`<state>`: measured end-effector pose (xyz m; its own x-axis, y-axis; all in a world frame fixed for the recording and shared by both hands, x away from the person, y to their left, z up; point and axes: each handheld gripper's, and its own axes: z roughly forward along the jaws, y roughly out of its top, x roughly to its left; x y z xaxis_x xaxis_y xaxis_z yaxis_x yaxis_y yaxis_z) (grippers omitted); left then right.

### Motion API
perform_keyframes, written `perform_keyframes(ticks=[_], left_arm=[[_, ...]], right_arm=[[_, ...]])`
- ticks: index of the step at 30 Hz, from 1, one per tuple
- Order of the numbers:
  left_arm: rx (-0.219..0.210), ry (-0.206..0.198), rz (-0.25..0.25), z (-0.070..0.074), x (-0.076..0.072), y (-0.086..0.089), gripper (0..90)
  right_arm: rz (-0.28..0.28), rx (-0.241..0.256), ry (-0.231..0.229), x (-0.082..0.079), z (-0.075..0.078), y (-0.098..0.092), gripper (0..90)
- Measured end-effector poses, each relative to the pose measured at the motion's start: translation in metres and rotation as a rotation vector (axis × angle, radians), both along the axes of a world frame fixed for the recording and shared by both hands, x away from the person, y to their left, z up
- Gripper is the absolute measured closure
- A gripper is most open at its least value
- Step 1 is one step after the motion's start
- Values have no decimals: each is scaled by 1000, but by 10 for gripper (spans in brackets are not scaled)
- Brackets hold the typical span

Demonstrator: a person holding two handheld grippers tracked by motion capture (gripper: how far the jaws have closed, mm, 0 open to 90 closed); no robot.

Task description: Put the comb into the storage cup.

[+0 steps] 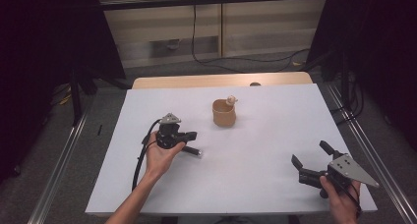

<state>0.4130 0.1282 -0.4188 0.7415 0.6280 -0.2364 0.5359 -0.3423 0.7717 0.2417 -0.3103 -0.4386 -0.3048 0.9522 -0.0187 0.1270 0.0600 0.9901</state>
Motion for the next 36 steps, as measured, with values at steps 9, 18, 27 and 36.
perform_keyframes(ticks=[9, 18, 27, 36], left_arm=[[23, 15, 3, -4, -1, -2, 900], [90, 61, -26, -15, -2, -13, 900], [111, 86, -34, -23, -2, -15, 900], [136, 102, -48, -29, -3, -19, 900]], right_arm=[[8, -4, 5, 0, 0, 0, 0], [11, 0, 11, 0, -1, 0, 0], [14, 3, 13, 1, -1, 0, 0], [14, 1, 14, 1, -1, 0, 0]])
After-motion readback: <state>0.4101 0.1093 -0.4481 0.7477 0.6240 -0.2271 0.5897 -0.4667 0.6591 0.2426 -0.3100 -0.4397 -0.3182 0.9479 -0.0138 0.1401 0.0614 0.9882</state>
